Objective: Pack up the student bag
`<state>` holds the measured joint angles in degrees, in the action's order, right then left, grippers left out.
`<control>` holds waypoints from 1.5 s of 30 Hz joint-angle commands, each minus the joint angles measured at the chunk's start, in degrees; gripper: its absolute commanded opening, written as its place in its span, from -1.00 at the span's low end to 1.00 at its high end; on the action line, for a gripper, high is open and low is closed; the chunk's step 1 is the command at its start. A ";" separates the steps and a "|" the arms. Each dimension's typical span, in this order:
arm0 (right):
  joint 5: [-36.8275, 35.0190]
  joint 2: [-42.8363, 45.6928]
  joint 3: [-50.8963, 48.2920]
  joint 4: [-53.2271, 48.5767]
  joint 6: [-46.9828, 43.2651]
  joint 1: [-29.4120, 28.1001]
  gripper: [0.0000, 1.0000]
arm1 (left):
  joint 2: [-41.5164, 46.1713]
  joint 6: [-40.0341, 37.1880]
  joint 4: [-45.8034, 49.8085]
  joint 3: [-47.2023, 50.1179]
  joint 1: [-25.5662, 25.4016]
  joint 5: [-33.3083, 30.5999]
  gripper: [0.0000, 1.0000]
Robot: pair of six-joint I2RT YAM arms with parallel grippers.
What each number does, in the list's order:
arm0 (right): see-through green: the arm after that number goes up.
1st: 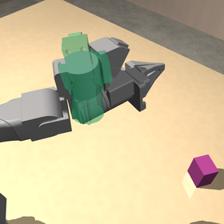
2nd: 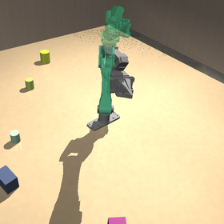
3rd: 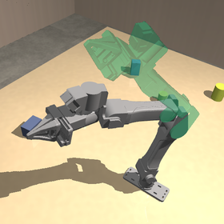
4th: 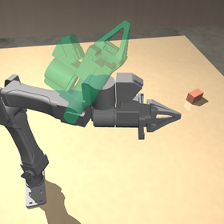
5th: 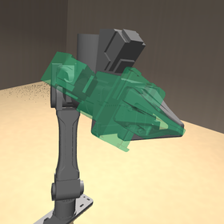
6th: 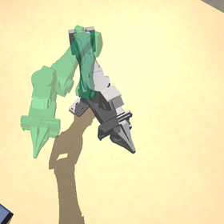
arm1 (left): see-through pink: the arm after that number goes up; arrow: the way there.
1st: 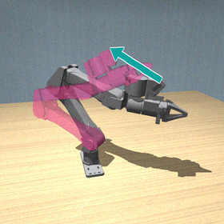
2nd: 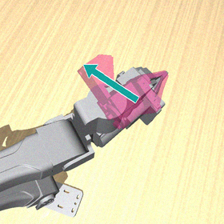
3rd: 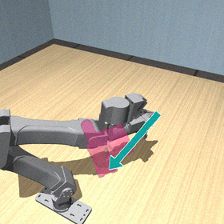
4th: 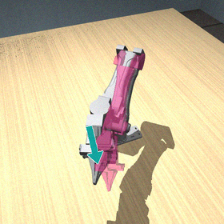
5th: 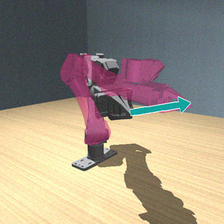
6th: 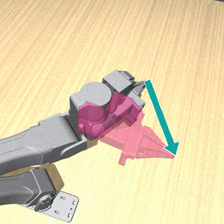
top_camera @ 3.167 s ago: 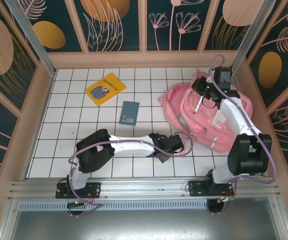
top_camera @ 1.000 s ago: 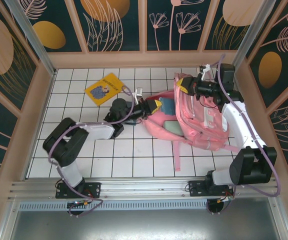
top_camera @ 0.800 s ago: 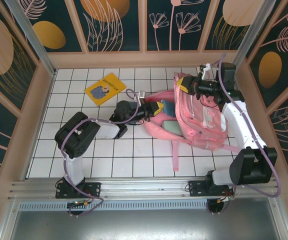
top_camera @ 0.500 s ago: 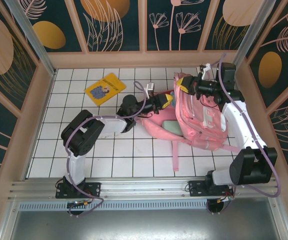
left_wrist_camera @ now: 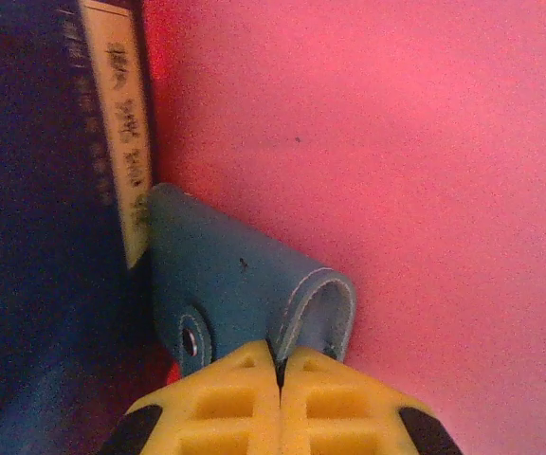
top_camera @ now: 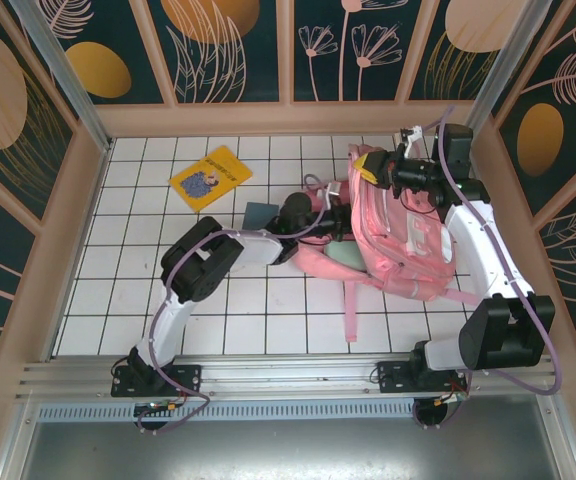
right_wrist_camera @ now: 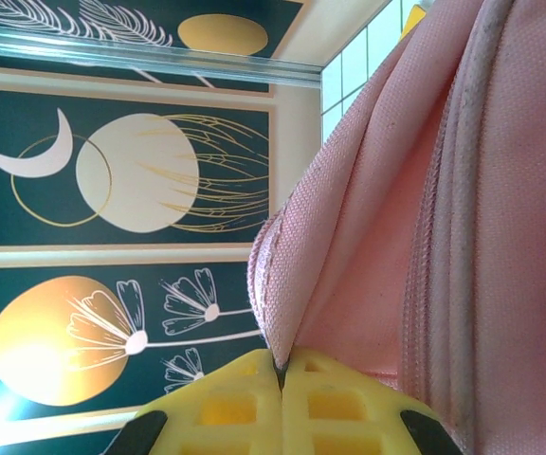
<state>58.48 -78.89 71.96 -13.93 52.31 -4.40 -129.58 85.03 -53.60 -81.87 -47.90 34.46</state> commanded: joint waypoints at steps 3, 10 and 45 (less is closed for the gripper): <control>2.61 3.66 2.06 6.30 1.29 -0.71 -1.00 | -1.80 -8.73 14.96 -7.85 -1.40 -1.38 -0.45; 1.60 4.23 3.67 2.97 -0.99 0.49 -1.00 | 3.06 -13.96 20.54 -5.14 -1.01 -1.82 0.27; -58.43 -4.36 18.64 -25.50 -28.35 -16.15 -1.00 | 33.00 -38.78 67.94 11.82 22.18 -34.59 0.60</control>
<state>11.16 -79.61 87.77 -38.92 27.88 -18.74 -95.00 48.34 10.94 -70.59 -26.17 2.57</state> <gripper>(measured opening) 0.061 0.801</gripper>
